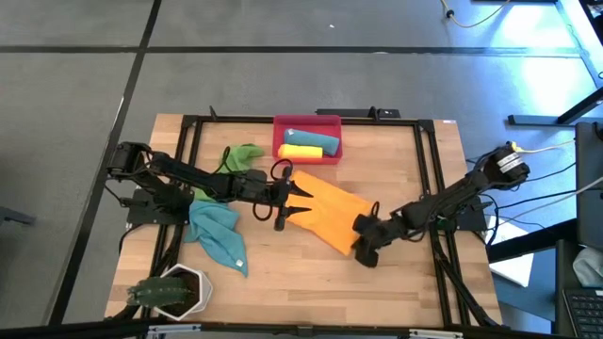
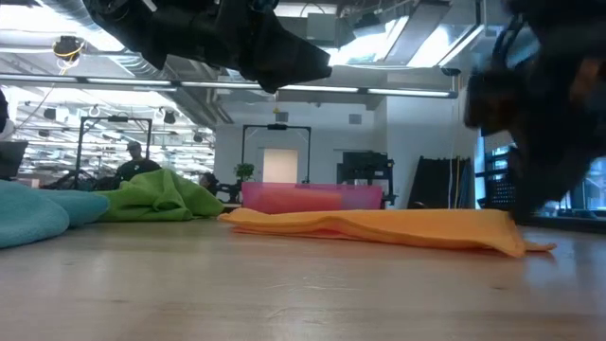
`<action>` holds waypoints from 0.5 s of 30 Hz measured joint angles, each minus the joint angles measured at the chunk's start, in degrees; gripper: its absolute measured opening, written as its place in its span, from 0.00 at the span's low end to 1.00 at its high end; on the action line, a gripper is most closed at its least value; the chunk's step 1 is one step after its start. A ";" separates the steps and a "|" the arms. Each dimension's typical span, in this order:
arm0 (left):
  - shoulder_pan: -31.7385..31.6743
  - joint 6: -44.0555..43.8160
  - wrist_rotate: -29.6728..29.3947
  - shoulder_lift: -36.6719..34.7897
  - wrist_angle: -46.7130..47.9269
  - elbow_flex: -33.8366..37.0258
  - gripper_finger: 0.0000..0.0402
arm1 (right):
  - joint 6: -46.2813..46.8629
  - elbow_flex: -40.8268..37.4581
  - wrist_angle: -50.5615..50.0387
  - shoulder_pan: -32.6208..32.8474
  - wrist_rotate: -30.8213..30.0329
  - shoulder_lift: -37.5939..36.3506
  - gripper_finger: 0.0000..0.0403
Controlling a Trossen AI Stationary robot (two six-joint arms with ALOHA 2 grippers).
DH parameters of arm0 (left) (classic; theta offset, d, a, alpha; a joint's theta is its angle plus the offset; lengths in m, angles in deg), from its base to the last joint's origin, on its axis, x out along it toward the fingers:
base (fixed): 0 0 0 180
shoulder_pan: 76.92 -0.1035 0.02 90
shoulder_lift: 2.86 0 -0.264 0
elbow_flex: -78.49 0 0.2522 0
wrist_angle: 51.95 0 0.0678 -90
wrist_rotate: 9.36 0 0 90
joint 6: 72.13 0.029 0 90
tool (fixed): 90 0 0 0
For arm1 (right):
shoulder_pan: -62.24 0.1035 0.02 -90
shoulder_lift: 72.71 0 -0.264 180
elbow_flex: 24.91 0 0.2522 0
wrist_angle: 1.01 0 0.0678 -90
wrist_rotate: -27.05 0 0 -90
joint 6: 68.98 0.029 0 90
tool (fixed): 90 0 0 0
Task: Roll microfiber towels into tight, uniform cylinder then place into a basket
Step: Roll the orange microfiber cloth
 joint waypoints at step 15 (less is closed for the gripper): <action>0.07 0.00 0.00 0.02 0.18 0.00 0.42 | -5.81 12.12 -31.48 3.32 -12.43 2.85 0.00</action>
